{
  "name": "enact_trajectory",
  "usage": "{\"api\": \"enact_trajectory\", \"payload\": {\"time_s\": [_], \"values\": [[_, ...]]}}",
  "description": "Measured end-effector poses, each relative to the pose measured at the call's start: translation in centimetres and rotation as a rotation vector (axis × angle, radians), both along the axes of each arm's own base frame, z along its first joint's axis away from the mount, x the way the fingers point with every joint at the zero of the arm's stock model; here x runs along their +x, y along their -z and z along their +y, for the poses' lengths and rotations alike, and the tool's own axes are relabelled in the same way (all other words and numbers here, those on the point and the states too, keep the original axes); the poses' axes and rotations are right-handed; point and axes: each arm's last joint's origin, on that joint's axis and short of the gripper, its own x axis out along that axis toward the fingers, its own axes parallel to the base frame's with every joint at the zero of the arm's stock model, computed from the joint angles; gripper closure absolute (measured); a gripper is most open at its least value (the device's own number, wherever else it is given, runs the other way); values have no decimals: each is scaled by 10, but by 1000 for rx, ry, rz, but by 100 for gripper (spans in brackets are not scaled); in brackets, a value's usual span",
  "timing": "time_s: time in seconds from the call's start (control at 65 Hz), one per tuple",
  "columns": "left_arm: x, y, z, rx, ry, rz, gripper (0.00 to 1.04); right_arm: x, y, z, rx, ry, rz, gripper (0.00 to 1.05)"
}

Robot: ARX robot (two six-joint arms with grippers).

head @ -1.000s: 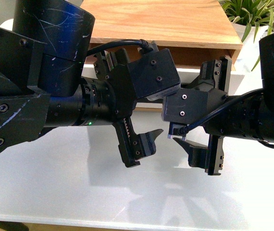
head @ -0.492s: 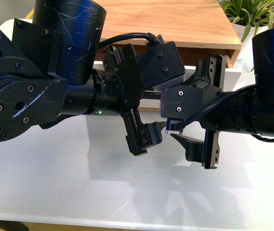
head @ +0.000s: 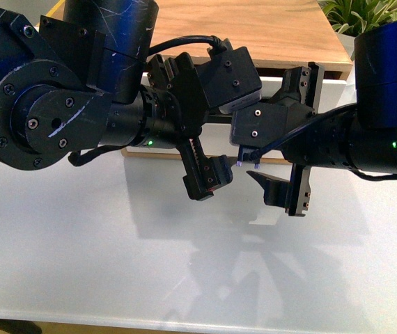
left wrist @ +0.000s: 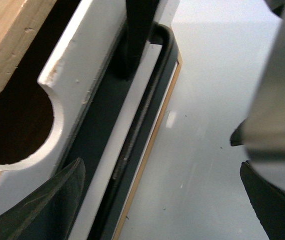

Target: Close drawer sideways

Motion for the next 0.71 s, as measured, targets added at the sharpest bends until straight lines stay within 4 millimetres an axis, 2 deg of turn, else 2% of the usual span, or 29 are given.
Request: {"api": "enact_trajectory", "payload": {"time_s": [0.462, 0.708], "values": [[18, 1, -5, 2, -32, -19, 9, 23, 1, 3, 6, 32, -27, 9], [24, -1, -4, 3, -58, -38, 9, 24, 2, 3, 10, 37, -34, 9]]}}
